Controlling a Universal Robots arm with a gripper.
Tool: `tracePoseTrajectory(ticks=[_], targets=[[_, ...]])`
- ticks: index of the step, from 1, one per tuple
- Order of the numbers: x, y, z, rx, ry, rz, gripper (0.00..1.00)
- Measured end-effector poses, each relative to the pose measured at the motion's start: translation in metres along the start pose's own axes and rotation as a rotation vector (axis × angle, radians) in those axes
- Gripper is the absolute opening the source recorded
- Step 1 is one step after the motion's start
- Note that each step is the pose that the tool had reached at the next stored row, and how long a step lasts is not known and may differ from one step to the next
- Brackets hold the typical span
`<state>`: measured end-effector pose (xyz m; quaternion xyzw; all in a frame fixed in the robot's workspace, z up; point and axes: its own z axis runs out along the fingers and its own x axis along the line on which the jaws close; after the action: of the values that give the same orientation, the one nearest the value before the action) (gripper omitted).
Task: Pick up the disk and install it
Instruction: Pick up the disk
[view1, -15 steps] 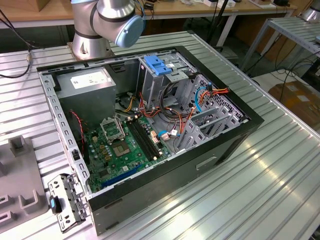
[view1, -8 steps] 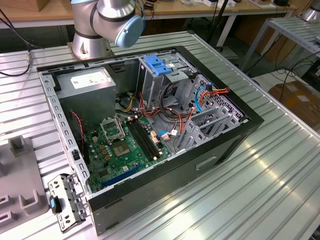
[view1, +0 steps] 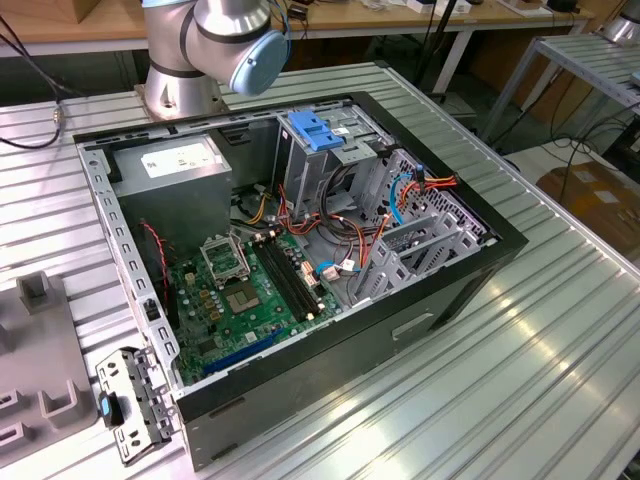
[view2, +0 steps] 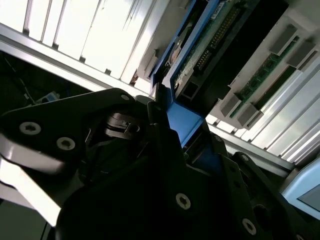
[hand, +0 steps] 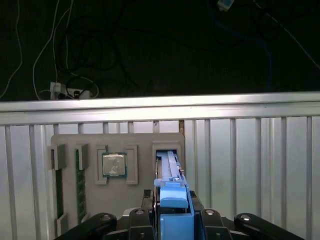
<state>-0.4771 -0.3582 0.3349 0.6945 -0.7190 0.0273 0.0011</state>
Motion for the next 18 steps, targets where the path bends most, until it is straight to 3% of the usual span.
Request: tracePoseTrajectory(ticks=[12, 18], targets=[[0.0009, -0.0008, -0.0225, 0.0001, 0.004, -0.001, 0.37], [0.0017, -0.0016, -0.0425, 0.0004, 0.0076, -0.003, 0.37]])
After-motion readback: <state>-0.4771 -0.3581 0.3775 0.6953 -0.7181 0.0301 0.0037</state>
